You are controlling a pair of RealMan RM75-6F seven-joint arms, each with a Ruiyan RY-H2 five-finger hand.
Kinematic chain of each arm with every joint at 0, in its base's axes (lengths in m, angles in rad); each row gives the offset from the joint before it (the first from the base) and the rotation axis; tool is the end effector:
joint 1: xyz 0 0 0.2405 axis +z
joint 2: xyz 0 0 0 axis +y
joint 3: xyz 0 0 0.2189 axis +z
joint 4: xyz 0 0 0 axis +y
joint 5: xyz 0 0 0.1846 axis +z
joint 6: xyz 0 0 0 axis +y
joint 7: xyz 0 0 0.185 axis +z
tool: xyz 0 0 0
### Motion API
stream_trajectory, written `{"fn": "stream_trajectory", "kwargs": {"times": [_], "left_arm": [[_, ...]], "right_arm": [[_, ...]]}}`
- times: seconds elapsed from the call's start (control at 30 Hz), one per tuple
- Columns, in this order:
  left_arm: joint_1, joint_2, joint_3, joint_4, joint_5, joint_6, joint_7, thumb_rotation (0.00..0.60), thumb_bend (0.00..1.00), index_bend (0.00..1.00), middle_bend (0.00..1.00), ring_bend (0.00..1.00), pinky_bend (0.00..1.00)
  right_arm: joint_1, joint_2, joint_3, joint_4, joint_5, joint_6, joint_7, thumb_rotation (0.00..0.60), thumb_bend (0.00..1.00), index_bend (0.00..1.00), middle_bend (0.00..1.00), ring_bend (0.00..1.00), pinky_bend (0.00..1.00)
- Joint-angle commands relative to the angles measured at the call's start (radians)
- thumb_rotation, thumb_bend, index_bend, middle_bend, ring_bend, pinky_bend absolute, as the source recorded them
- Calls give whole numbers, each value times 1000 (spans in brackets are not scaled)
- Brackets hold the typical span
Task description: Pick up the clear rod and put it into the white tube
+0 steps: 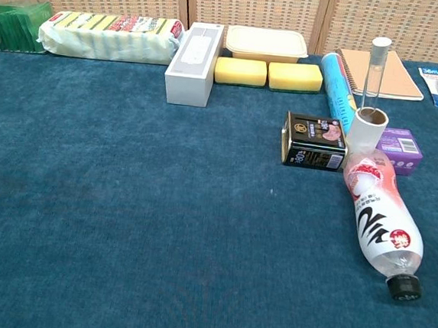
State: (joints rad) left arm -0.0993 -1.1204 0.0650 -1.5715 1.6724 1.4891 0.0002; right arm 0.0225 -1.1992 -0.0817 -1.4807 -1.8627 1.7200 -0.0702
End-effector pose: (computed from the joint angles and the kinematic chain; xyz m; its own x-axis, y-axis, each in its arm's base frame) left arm -0.2538 0.1962 0.1375 0.4500 0.1016 0.8873 0.8843 -0.1898 -0.4267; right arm -0.2281 -0.1666 0.1431 0.4630 0.0921 0.8815 -0.8288 -0.3076 0.4675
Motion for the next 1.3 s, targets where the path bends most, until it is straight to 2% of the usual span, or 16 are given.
{"fn": "stream_trajectory", "kwargs": {"times": [0.03, 0.37, 0.83, 1.17, 1.3], "left_arm": [[0, 0, 0, 0, 0, 1, 0, 449, 113, 106, 49, 25, 226], [13, 1, 7, 5, 13, 25, -10, 448, 112, 107, 50, 24, 225], [-3, -12, 34, 11, 34, -29, 12, 452, 112, 106, 50, 24, 225], [-6, -12, 35, 6, 33, -35, 18, 446, 112, 106, 50, 24, 225], [-7, -10, 35, 7, 31, -36, 16, 453, 112, 106, 50, 24, 225]], "right_arm": [[0, -1, 1, 2, 1, -2, 0, 600, 159, 233, 245, 192, 222], [8, 0, 5, -25, -10, -14, 8, 600, 158, 232, 245, 192, 222], [68, 6, 54, -115, 47, -106, 29, 600, 158, 233, 250, 197, 239], [155, -32, 125, -178, 163, -236, 101, 599, 158, 238, 297, 244, 278], [180, -42, 140, -186, 209, -290, 91, 600, 158, 239, 299, 246, 280]]}}
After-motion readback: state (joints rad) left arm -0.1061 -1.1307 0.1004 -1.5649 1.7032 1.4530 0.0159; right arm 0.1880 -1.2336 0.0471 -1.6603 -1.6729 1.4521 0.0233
